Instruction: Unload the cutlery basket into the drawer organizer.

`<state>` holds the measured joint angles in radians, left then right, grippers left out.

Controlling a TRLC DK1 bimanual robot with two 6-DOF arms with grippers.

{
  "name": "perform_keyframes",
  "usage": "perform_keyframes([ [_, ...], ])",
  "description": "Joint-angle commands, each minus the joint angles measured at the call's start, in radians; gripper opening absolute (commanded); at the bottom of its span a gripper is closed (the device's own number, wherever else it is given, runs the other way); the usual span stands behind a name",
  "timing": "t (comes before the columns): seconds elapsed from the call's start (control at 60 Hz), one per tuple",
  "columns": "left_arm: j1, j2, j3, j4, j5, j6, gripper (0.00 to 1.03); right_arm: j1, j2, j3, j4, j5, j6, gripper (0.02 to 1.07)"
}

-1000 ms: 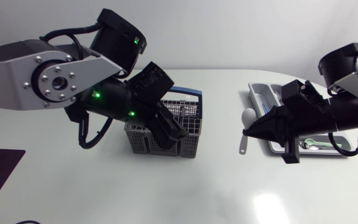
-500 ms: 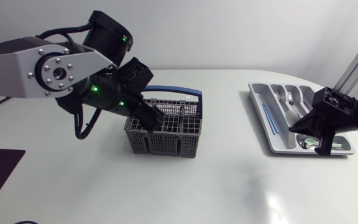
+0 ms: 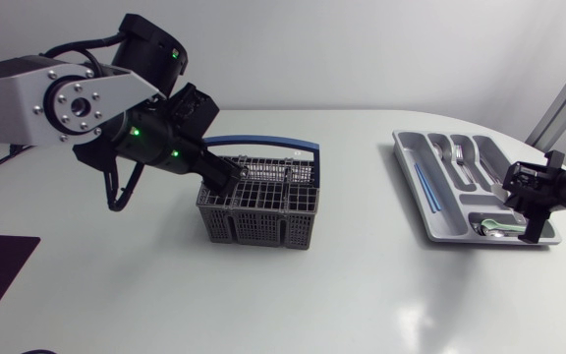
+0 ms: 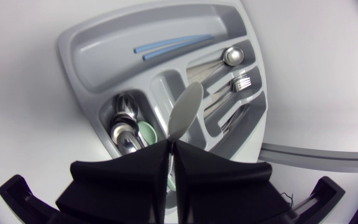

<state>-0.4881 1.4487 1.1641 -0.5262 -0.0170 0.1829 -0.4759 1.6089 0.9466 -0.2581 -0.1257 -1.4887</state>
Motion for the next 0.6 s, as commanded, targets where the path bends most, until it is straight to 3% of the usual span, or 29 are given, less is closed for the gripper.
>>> perform_keyframes([
  [0.0, 0.026, -0.033, -0.017, -0.003, -0.009, -0.016, 0.98, -0.023, 0.052, -0.02, 0.042, 0.026, -0.061, 0.08],
  [0.317, 0.062, -0.076, -0.064, -0.005, -0.012, -0.017, 0.98, -0.046, 0.123, -0.06, 0.184, 0.116, -0.136, 0.09],
  [0.417, 0.068, -0.079, -0.073, -0.005, -0.011, -0.016, 0.98, -0.04, 0.118, -0.085, 0.215, 0.144, -0.147, 0.28],
  [0.517, 0.072, -0.079, -0.081, -0.005, -0.011, -0.016, 0.98, -0.038, 0.106, -0.095, 0.22, 0.161, -0.148, 0.57],
  [0.583, 0.077, -0.08, -0.084, -0.005, -0.012, -0.016, 0.98, -0.038, 0.094, -0.103, 0.22, 0.163, -0.148, 0.67],
])
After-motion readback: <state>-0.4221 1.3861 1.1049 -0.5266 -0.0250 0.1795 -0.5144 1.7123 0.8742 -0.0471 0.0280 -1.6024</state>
